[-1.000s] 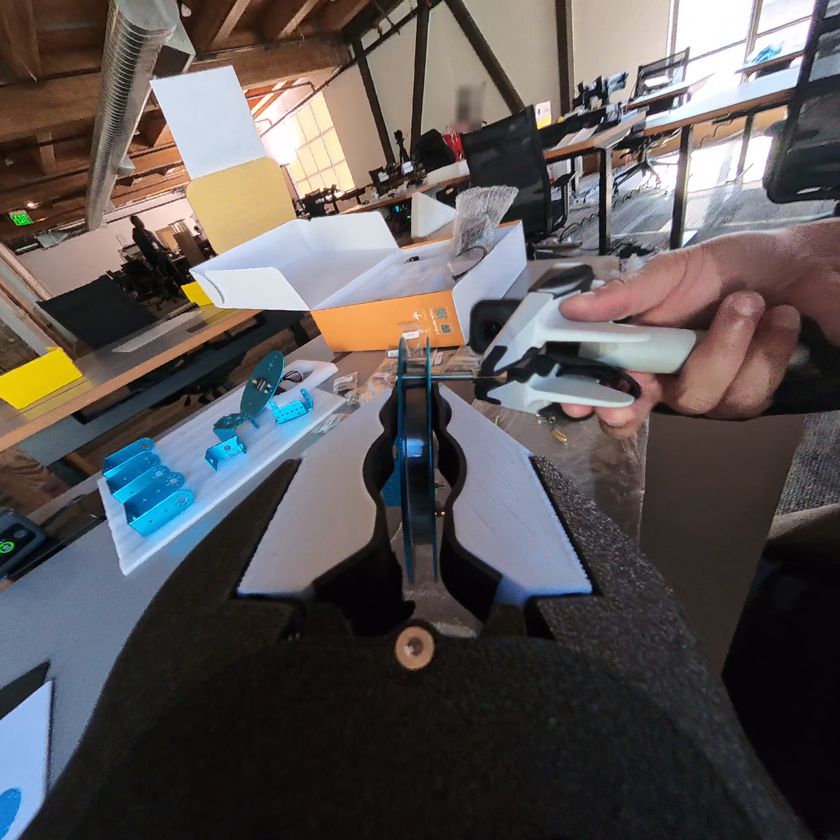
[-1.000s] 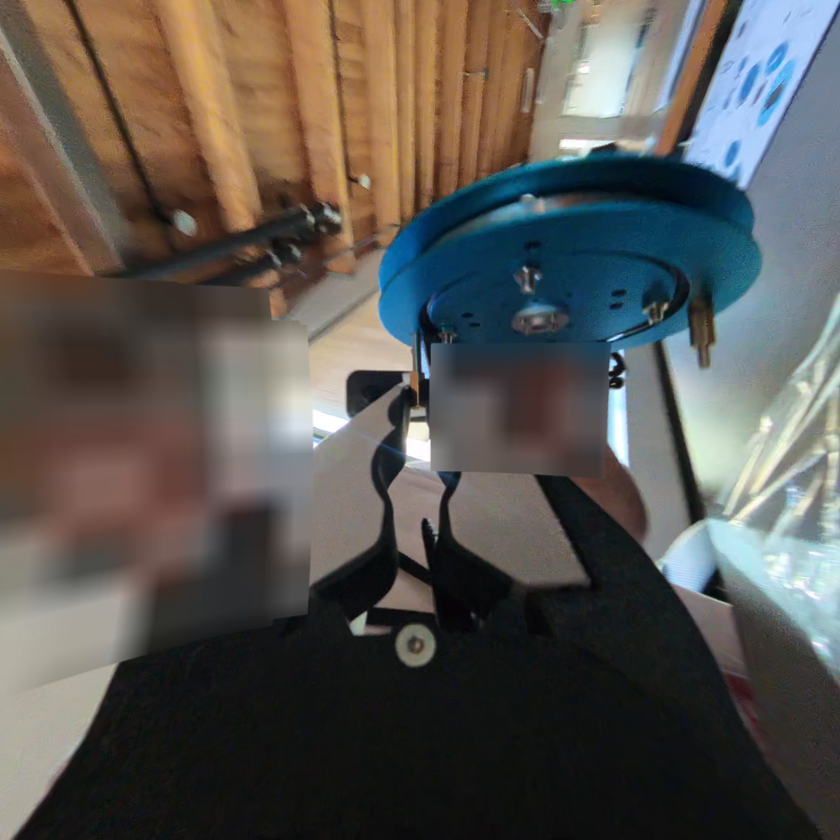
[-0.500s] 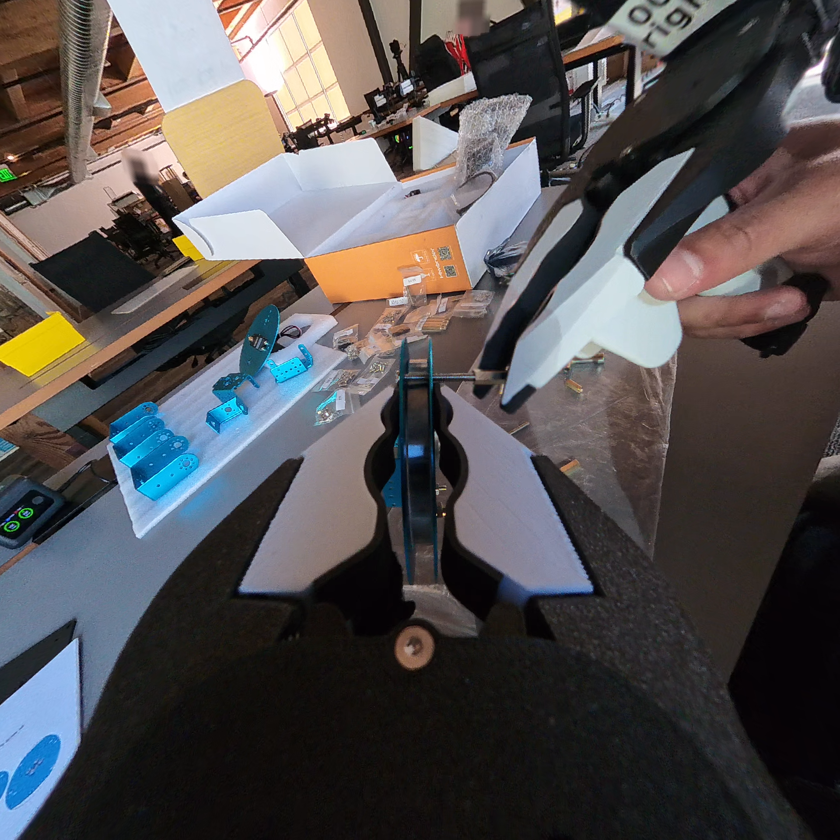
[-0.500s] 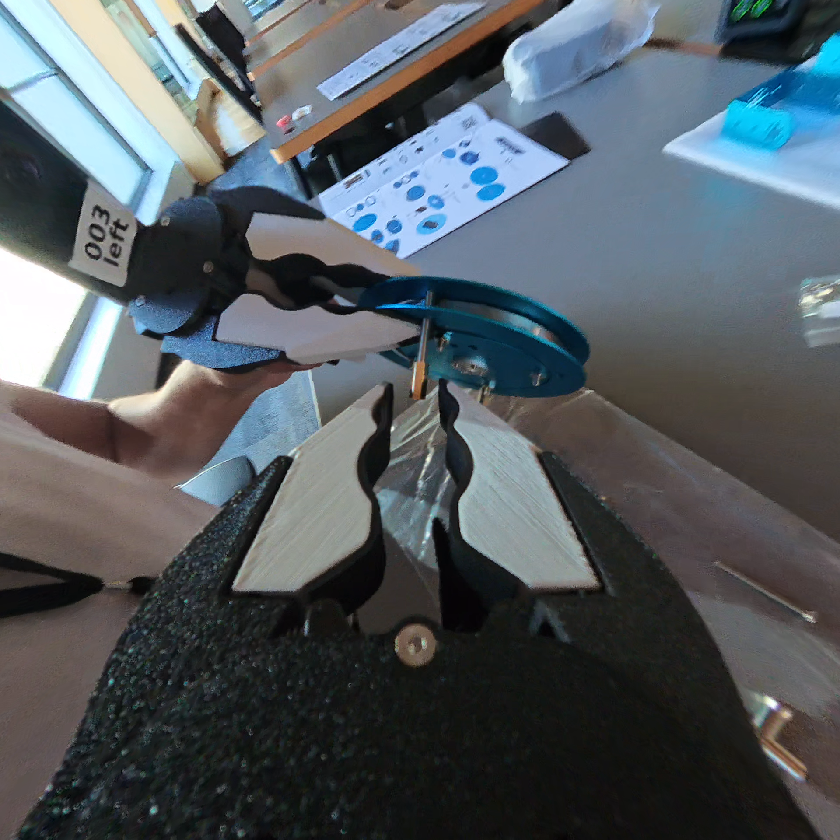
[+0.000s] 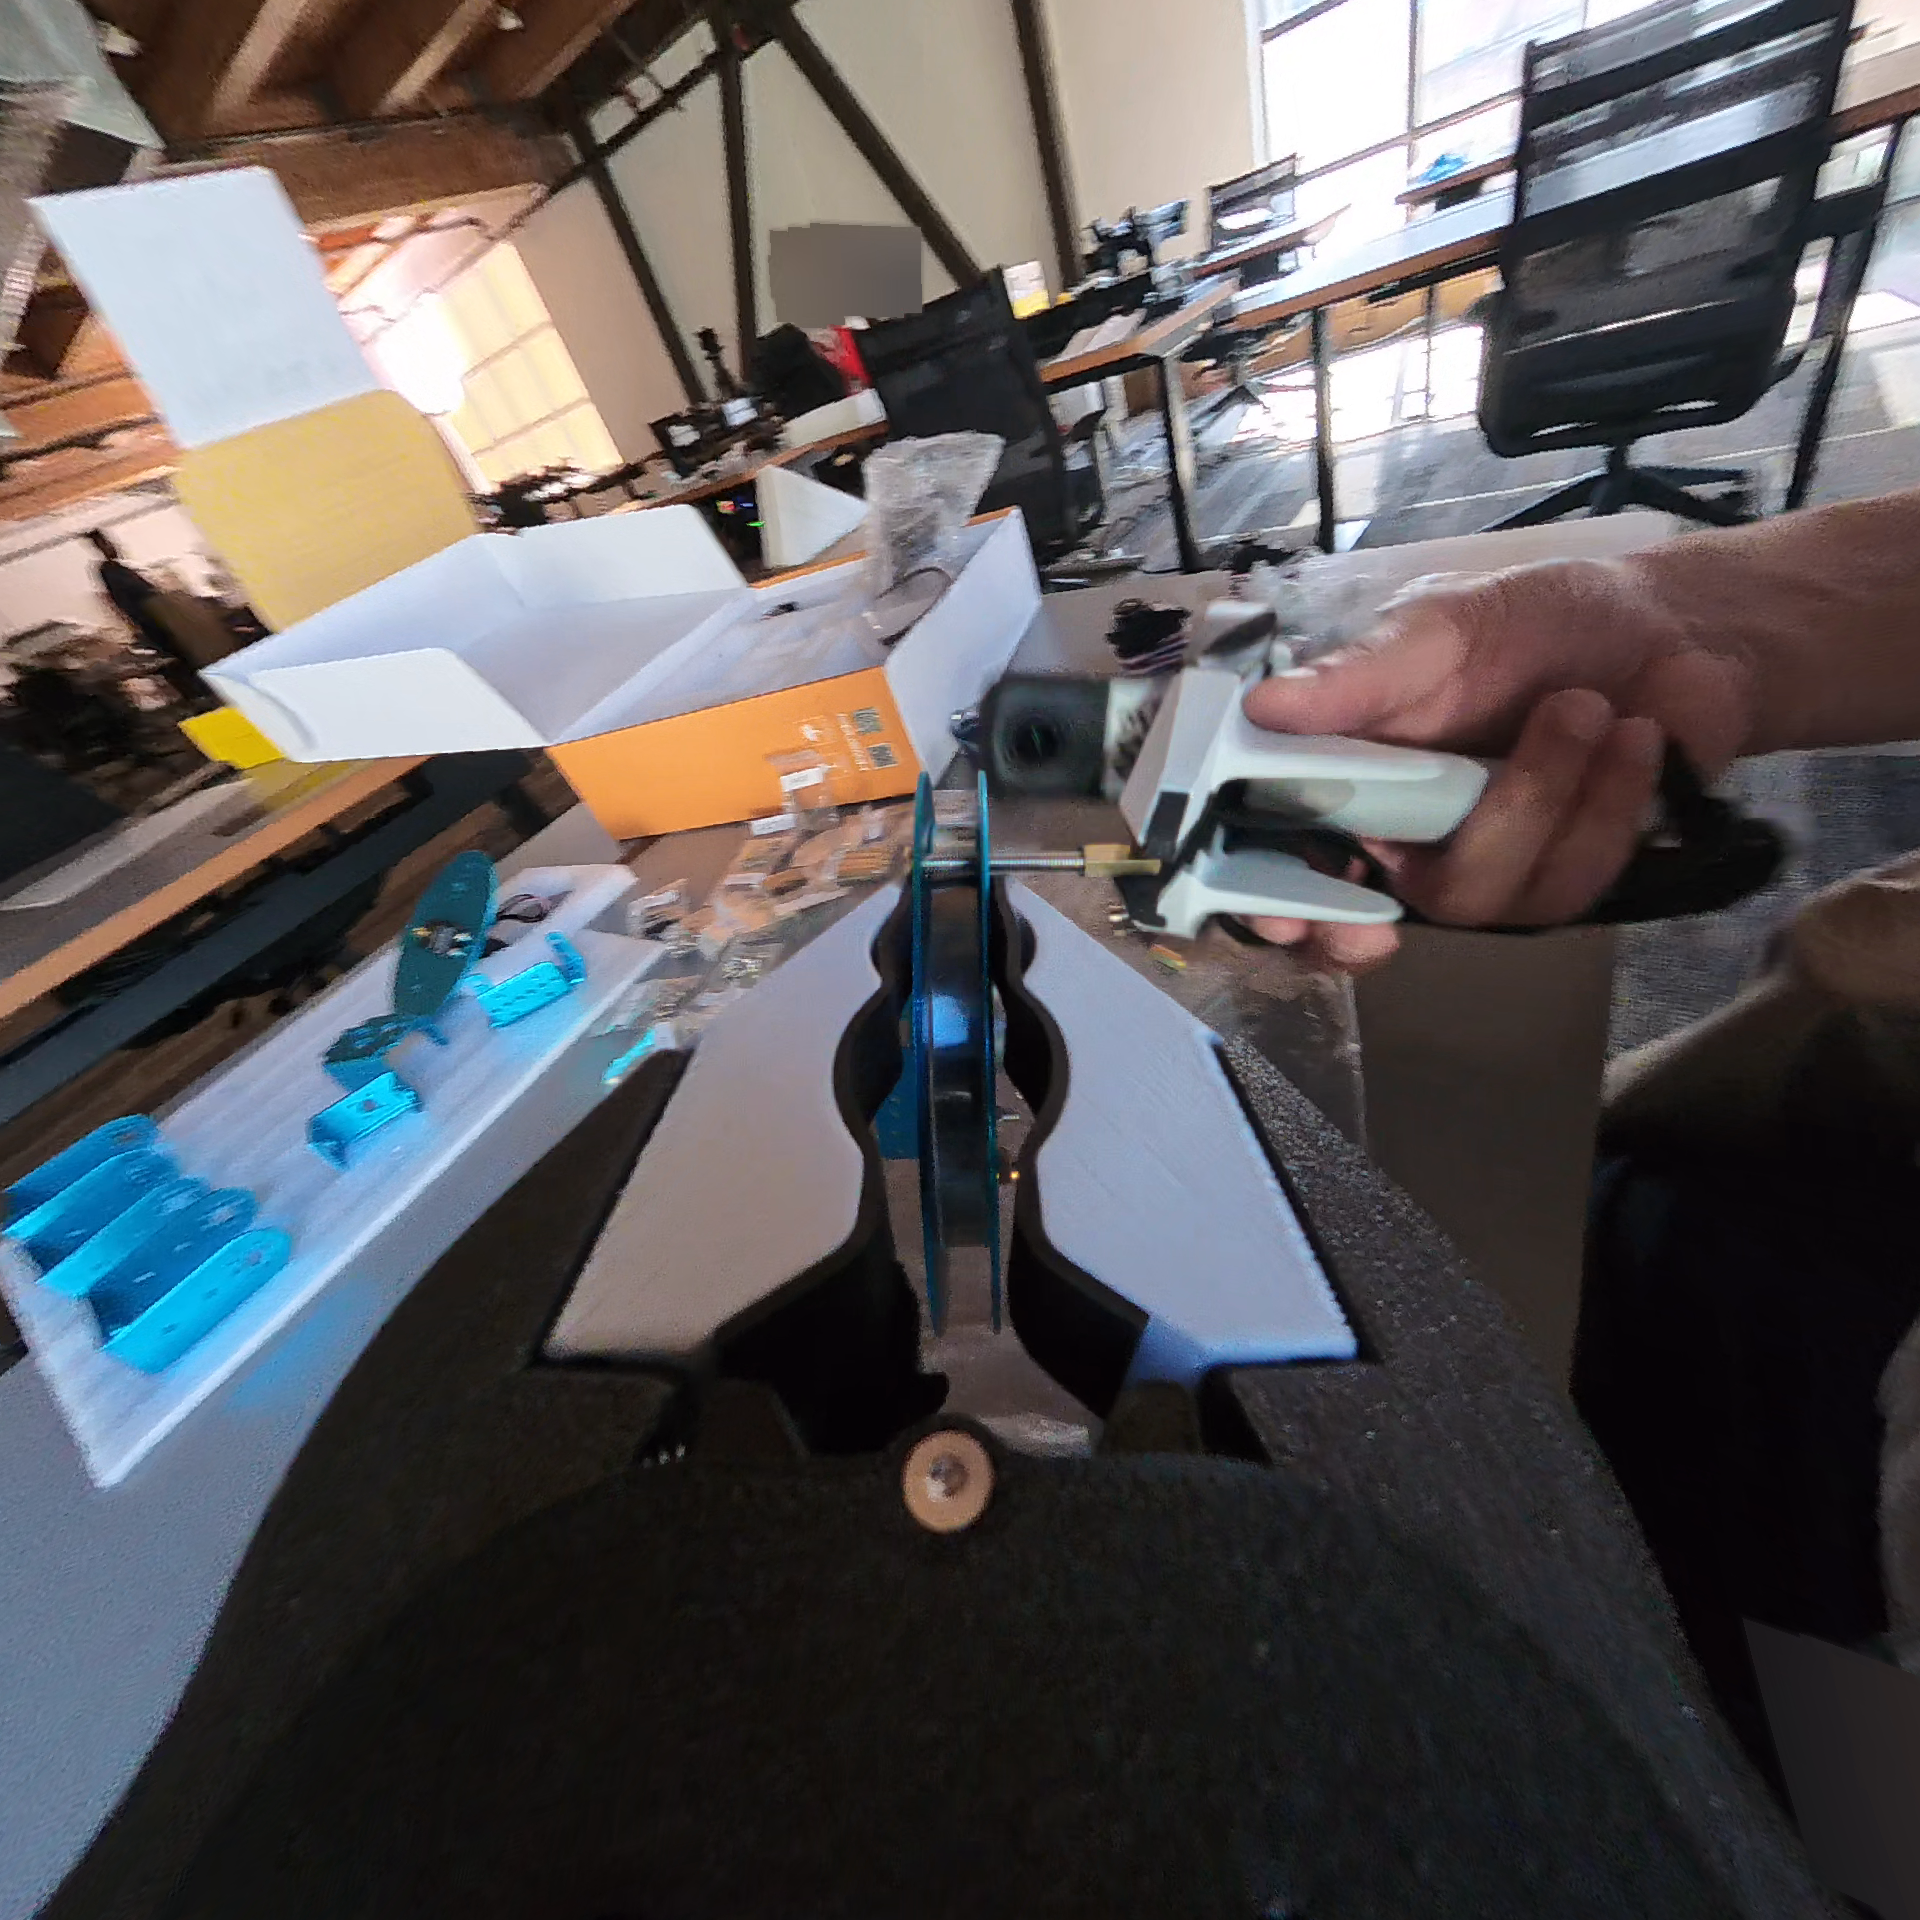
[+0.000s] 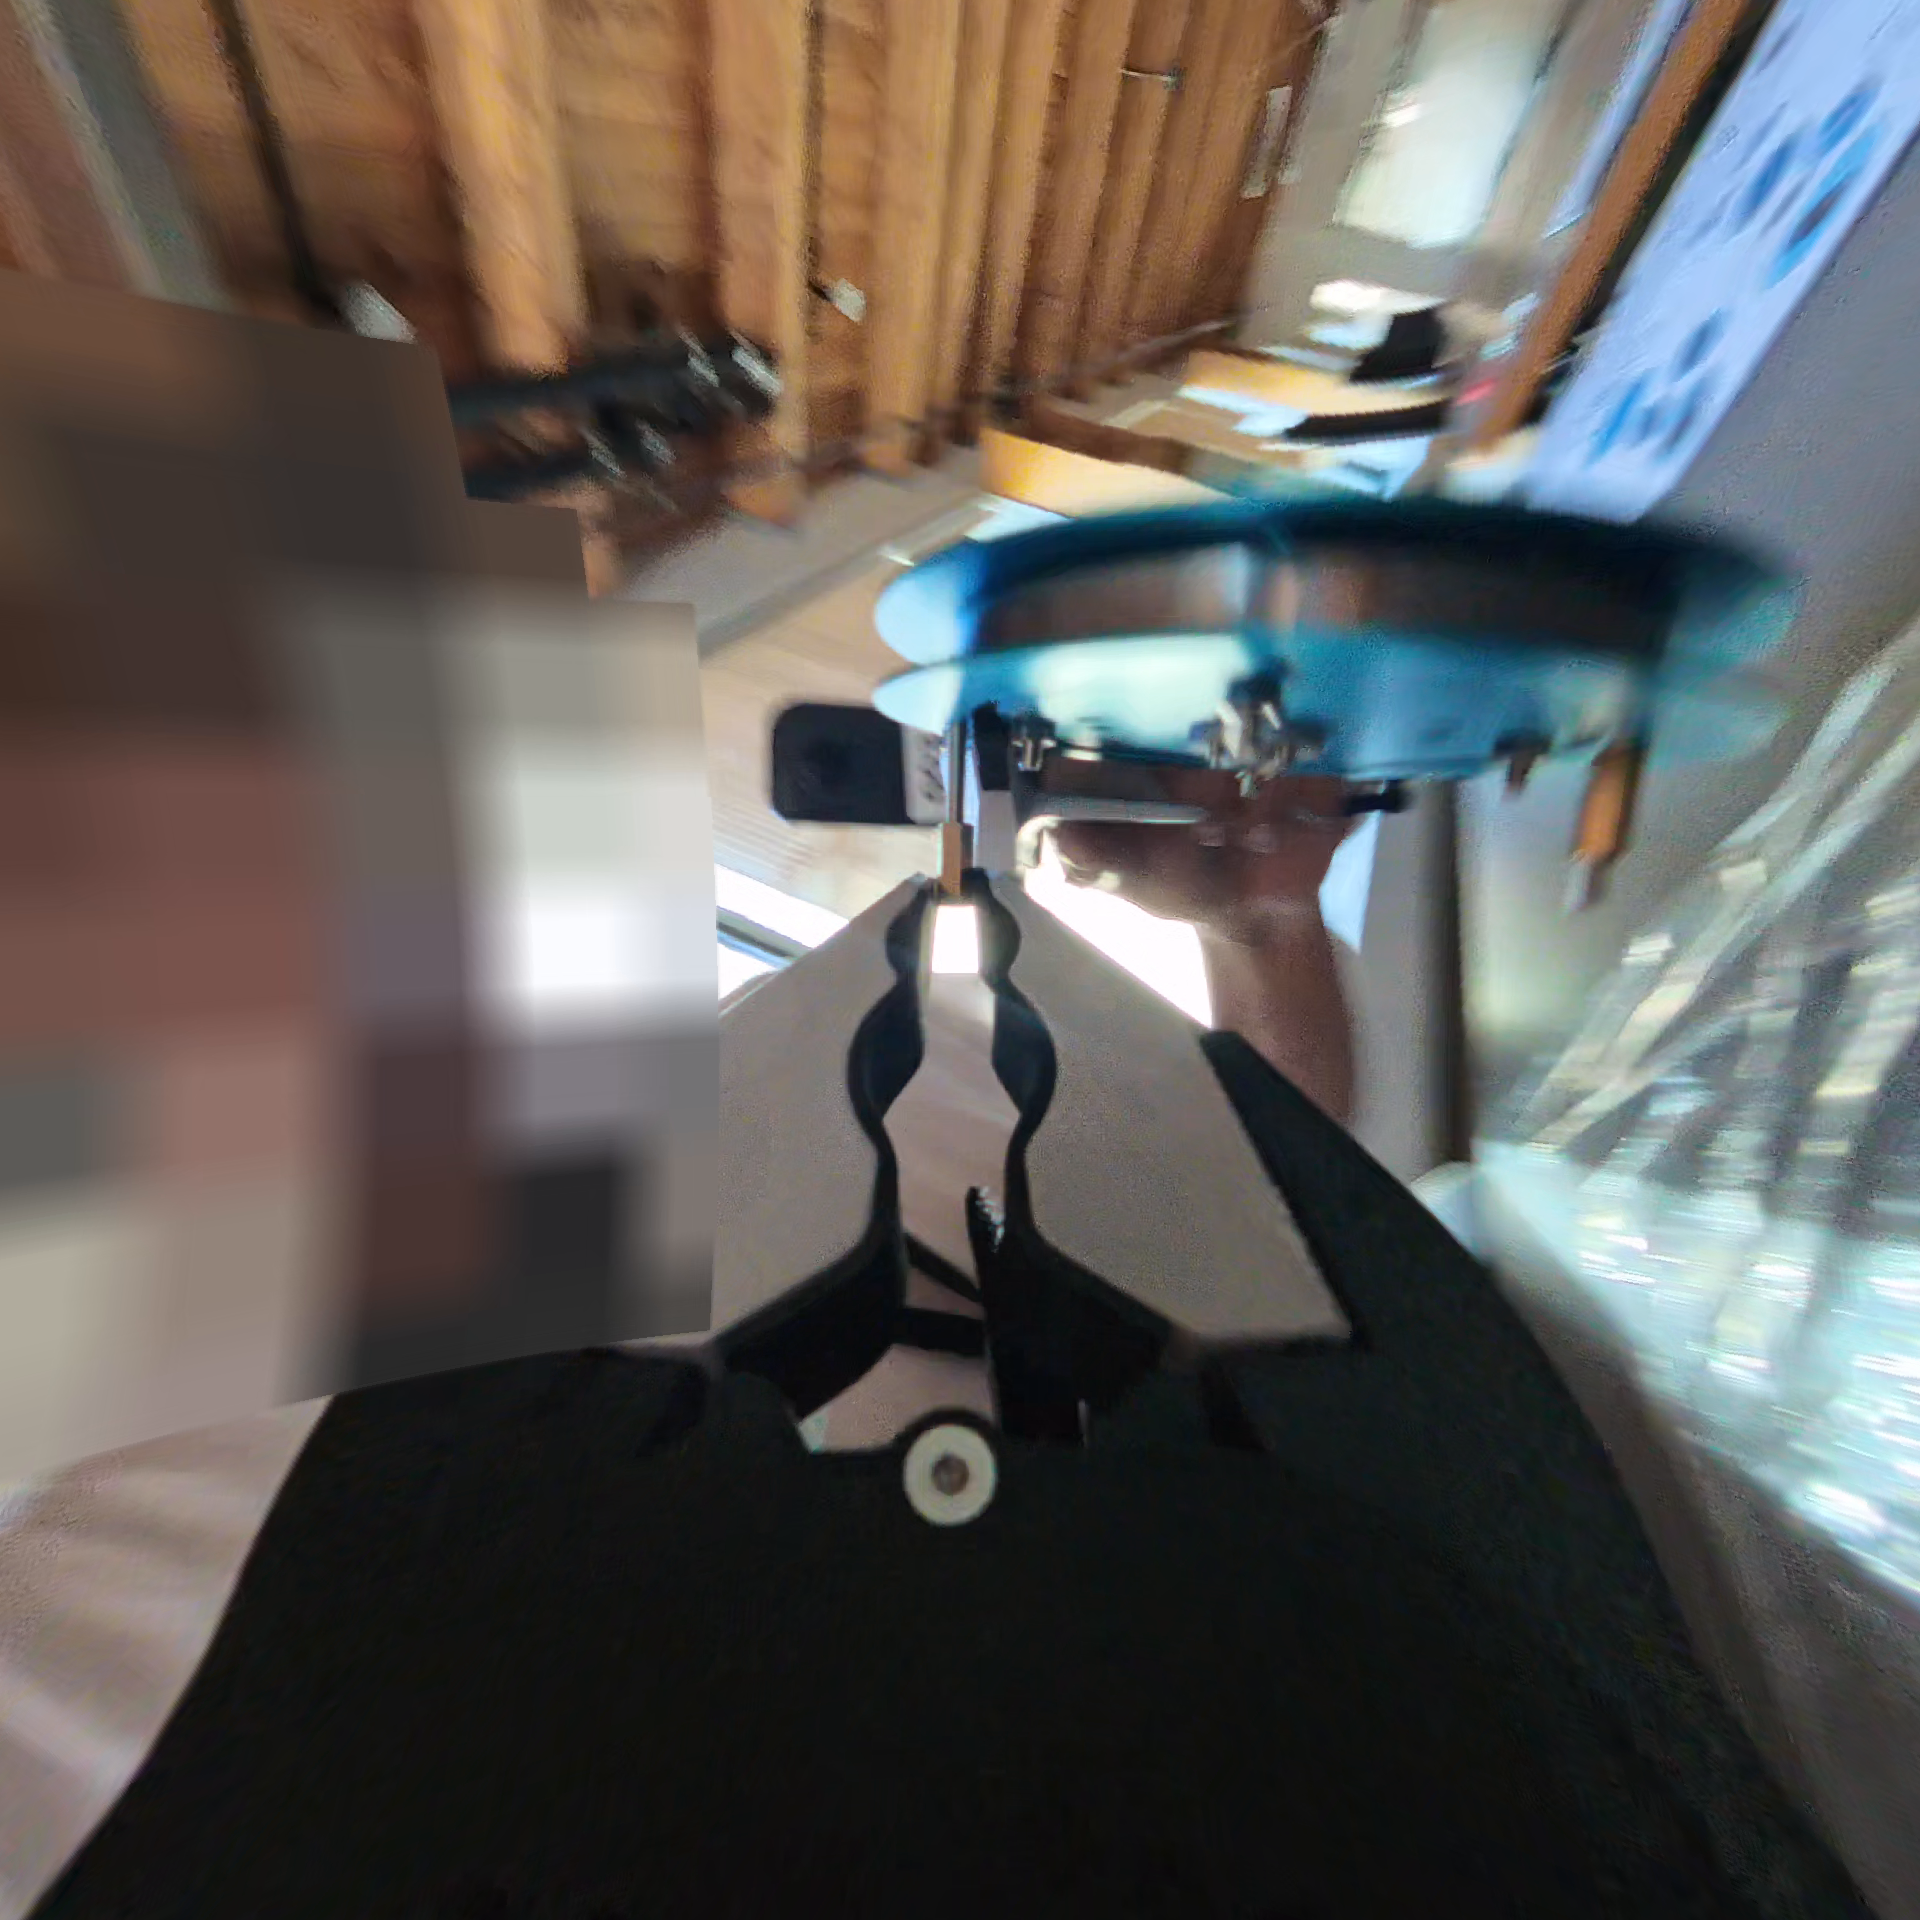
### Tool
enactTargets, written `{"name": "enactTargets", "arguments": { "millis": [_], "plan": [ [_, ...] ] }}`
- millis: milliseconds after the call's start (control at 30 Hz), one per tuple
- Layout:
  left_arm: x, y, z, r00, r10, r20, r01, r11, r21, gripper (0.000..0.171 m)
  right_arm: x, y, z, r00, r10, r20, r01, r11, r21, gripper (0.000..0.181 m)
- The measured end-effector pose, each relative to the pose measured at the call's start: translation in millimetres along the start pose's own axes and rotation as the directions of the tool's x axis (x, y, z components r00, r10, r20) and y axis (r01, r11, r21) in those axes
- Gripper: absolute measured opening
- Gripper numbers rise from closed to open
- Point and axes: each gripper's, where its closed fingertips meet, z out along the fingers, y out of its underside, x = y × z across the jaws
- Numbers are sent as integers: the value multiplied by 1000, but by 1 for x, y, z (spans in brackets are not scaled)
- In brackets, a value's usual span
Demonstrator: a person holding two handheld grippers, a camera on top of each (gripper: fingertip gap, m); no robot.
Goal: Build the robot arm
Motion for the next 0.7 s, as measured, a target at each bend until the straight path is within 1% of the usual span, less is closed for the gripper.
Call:
{"name": "enactTargets", "arguments": {
  "millis": [33,67,100,133,167,200,233,267,300,367,400,433,467,500,533,567,600,667,700],
  "plan": [
    [1,1,-1,999,-11,-45,11,1000,1,12,0,0,-4,989,-122,-82,119,992,-43,14],
    [2,2,-3,996,-18,-92,18,1000,4,12,-3,0,-9,957,-252,-141,238,965,-111,25],
    [2,3,-4,989,-25,-144,26,1000,4,12,-7,2,-15,897,-403,-182,365,907,-208,26],
    [3,6,-5,978,-39,-204,39,999,-6,11,-8,3,-23,805,-553,-215,481,820,-309,26],
    [2,9,-5,965,-51,-257,48,999,-18,12,-3,-4,-31,673,-693,-259,581,712,-395,36],
    [2,12,-4,947,-65,-315,59,998,-29,11,4,-16,-39,514,-805,-295,659,591,-466,38],
    [1,15,-3,927,-76,-368,67,997,-38,12,10,-27,-44,377,-875,-305,705,484,-518,48],
    [1,17,-2,904,-87,-418,75,996,-45,12,15,-32,-44,307,-908,-286,720,418,-554,51],
    [2,19,-1,877,-102,-469,86,995,-57,11,19,-31,-40,308,-918,-249,720,396,-571,47],
    [4,23,3,829,-120,-547,87,993,-85,12,27,-29,-31,365,-905,-220,704,422,-571,46],
    [6,26,4,807,-122,-578,81,992,-97,12,30,-29,-27,388,-897,-210,704,436,-561,41],
    [7,28,7,796,-123,-593,72,991,-109,12,32,-28,-24,391,-898,-204,706,434,-560,36],
    [9,31,10,785,-126,-607,66,991,-120,12,34,-27,-22,366,-908,-204,714,414,-564,31],
    [10,33,12,779,-122,-616,56,991,-125,12,36,-28,-22,313,-926,-211,730,377,-570,16],
    [10,35,15,775,-121,-620,50,990,-130,12,39,-31,-23,251,-938,-237,737,344,-581,14],
    [11,38,16,765,-126,-631,47,989,-140,12,43,-31,-24,219,-942,-253,729,331,-600,15],
    [11,41,17,757,-126,-641,40,988,-147,12,46,-30,-26,195,-943,-269,710,325,-625,14],
    [12,44,18,739,-132,-661,38,987,-154,12,50,-31,-30,117,-943,-311,678,304,-669,13],
    [12,44,18,732,-125,-670,33,988,-148,12,50,-32,-30,94,-936,-339,669,311,-675,13]
  ]
}}
